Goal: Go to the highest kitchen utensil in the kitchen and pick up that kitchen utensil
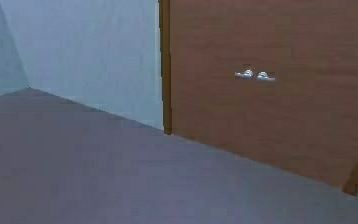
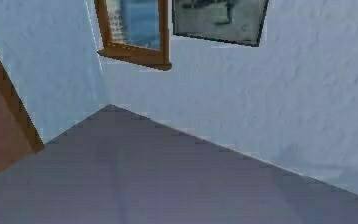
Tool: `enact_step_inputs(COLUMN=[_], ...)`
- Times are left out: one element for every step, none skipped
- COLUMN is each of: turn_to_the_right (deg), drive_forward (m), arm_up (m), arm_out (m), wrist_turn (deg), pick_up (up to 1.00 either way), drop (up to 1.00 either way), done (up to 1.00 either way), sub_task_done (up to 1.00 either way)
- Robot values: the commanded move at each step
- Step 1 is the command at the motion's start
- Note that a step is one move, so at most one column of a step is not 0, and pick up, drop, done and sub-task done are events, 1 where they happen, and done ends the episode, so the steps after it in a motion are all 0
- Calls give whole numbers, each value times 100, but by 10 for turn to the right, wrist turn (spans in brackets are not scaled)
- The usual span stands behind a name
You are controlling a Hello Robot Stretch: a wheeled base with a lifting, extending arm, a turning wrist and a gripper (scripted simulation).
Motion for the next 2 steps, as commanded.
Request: enact_step_inputs(turn_to_the_right=[-450, -450], drive_forward=[0, 0], arm_up=[0, 0], arm_out=[0, 0], wrist_turn=[0, 0], pick_up=[0, 0], drop=[0, 0], done=[0, 0], sub_task_done=[0, 0])
